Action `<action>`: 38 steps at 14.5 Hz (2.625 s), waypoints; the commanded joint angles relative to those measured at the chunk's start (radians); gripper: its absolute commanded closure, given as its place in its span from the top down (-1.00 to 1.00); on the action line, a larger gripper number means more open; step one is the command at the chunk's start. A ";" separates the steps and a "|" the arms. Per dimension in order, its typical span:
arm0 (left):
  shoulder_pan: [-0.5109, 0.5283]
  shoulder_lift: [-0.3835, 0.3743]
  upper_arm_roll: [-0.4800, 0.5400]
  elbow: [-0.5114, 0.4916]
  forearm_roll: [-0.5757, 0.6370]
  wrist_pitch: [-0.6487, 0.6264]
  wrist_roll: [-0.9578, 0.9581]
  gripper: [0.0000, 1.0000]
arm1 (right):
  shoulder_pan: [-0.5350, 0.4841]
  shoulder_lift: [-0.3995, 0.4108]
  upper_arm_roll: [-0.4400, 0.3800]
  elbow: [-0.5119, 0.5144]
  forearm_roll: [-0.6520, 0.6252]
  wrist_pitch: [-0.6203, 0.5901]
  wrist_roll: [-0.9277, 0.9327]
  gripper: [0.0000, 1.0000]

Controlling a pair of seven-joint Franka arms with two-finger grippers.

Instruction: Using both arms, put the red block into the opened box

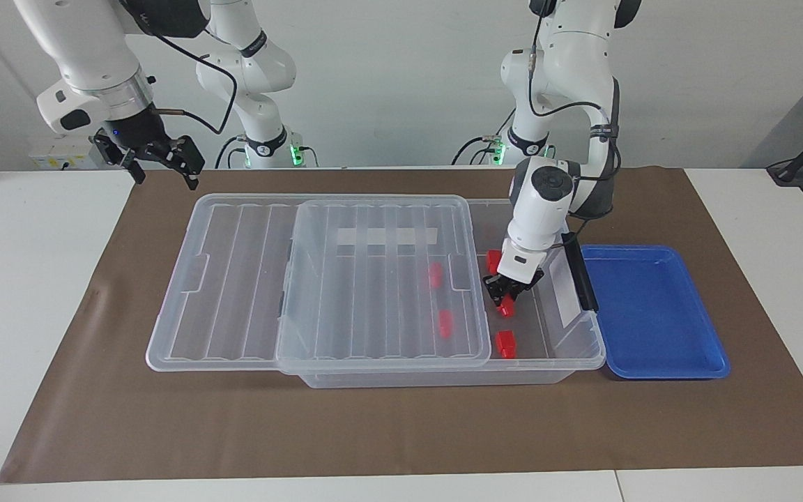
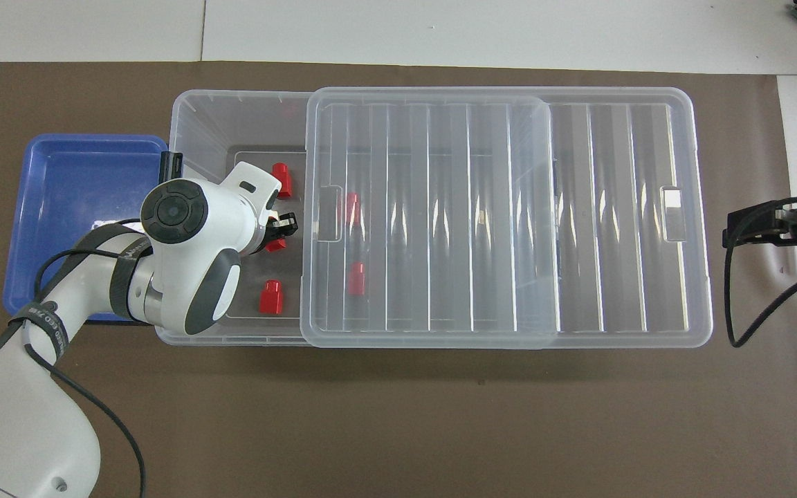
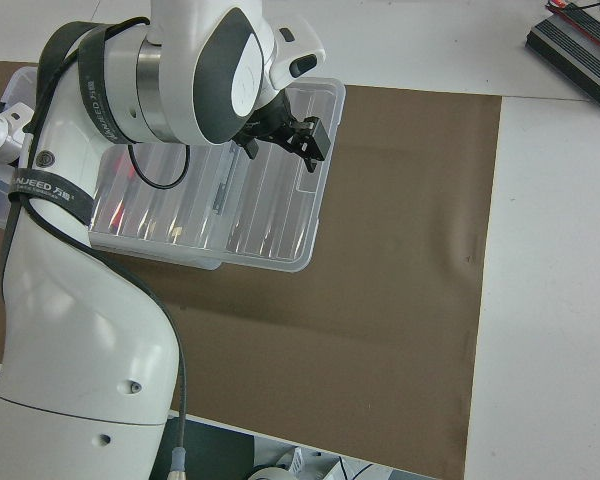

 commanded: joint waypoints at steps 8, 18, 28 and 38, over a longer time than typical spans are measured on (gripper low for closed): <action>-0.016 0.004 0.015 0.058 0.004 -0.114 -0.012 1.00 | -0.004 0.000 -0.007 0.002 0.042 -0.002 -0.024 1.00; -0.016 -0.148 0.015 0.216 -0.002 -0.497 -0.134 1.00 | -0.009 -0.002 -0.007 0.001 0.042 -0.003 -0.023 1.00; 0.156 -0.275 0.035 0.422 0.009 -0.840 0.162 1.00 | -0.056 0.006 -0.013 -0.054 0.040 0.176 -0.210 0.46; 0.410 -0.339 0.039 0.440 0.107 -0.904 0.586 1.00 | -0.159 0.191 -0.013 -0.113 0.149 0.440 -0.683 -1.00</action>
